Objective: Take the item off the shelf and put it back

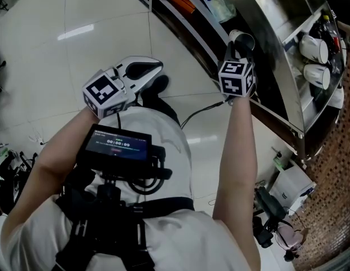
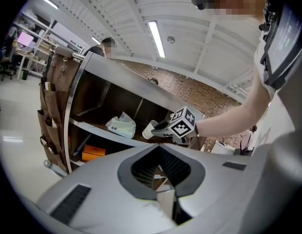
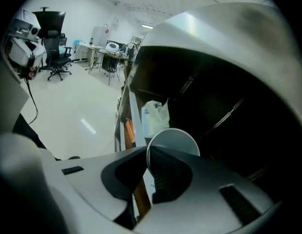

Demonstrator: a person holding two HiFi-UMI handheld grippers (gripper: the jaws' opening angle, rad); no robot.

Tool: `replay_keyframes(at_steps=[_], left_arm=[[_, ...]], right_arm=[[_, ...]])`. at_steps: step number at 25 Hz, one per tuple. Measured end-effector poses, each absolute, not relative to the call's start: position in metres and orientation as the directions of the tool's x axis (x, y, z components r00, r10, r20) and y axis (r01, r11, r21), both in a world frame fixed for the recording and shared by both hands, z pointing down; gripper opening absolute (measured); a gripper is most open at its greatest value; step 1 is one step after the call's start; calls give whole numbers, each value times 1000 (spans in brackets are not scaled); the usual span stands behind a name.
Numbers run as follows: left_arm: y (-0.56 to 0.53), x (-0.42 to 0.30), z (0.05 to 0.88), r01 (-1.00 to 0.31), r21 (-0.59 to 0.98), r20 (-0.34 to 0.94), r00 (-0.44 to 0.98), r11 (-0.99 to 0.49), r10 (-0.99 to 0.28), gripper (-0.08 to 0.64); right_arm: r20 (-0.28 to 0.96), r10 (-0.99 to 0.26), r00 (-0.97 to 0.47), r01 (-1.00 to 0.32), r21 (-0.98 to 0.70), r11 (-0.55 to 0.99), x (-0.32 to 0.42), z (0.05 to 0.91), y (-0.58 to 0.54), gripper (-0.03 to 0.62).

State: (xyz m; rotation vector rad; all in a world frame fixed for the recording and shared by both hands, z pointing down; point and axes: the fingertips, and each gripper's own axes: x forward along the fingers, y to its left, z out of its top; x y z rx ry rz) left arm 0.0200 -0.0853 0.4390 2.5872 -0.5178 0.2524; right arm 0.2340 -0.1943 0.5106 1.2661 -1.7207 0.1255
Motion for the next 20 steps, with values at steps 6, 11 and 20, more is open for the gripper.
replay_keyframes(at_steps=[6, 11, 20], left_arm=[[-89, 18, 439, -406, 399, 265, 910, -822, -320, 9], [-95, 20, 422, -393, 373, 247, 915, -841, -318, 9], [-123, 5, 393, -424, 314, 214, 903, -849, -372, 9]], right_arm=[[671, -732, -119, -836, 330, 439, 205, 486, -176, 20], [602, -766, -226, -831, 292, 474, 170, 456, -155, 20], [410, -820, -399, -818, 245, 520, 118, 374, -124, 20]])
